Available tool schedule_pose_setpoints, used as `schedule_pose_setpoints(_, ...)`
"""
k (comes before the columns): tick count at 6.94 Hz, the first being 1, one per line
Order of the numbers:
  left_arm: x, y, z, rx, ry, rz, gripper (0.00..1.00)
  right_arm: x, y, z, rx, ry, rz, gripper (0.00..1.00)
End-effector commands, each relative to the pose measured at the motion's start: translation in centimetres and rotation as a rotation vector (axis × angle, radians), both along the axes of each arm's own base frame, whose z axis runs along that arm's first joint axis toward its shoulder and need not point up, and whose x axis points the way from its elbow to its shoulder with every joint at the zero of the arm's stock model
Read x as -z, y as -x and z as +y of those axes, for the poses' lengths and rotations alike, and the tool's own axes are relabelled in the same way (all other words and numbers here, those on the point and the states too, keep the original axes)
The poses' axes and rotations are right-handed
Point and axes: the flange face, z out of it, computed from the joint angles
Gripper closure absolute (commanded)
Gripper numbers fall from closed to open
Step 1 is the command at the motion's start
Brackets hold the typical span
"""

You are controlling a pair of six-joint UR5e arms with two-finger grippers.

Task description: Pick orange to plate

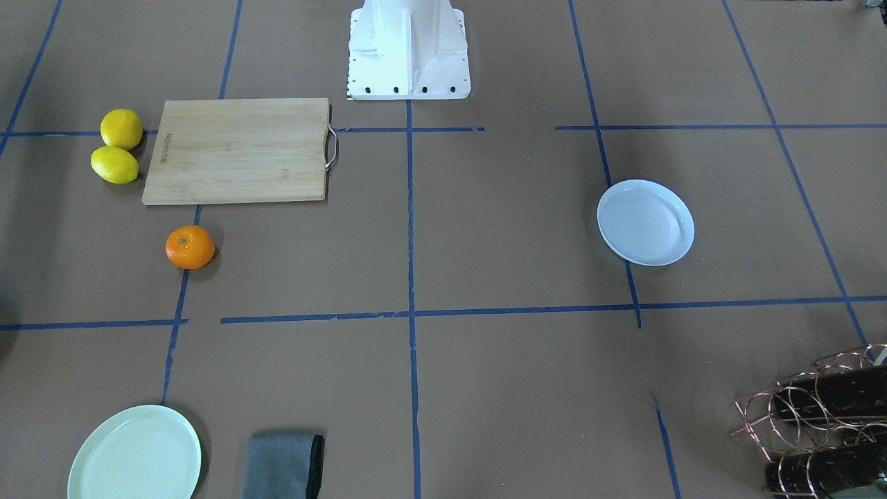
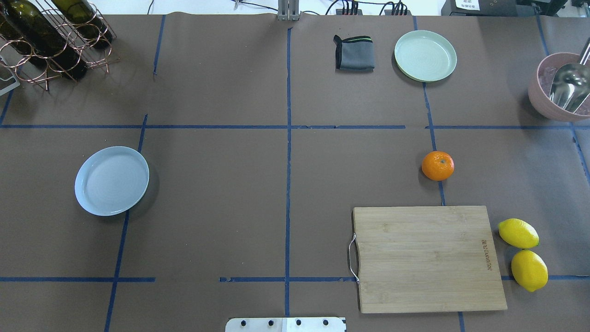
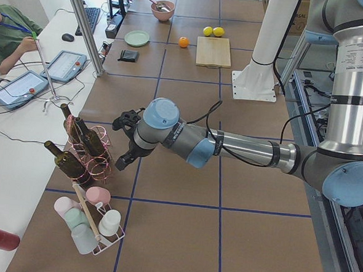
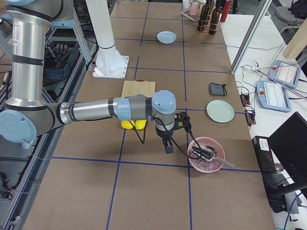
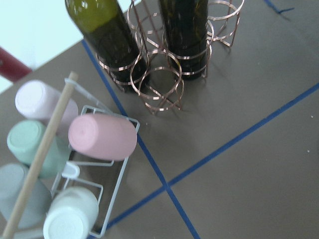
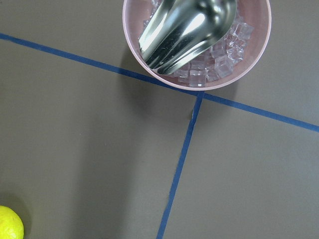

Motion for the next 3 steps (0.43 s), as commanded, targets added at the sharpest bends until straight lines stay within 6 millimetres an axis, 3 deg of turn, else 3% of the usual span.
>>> schedule_pose_setpoints(1,2.0,-4.9,0.6,-0.049,-0.125,0.108,0.00,0.5,0.2,0.0,0.003,-0.011,-0.028,0.00)
schedule_pose_setpoints(2,-0.1,-11.7,2.0,-0.157,-0.036,0.141,0.00,-0.2,0.2,0.2,0.003,-0.048,-0.034,0.00)
schedule_pose_setpoints(3,-1.2,-13.7,3.0,-0.064,0.134,0.197,0.00,-1.6,0.2,0.2,0.003,-0.038,-0.036,0.00)
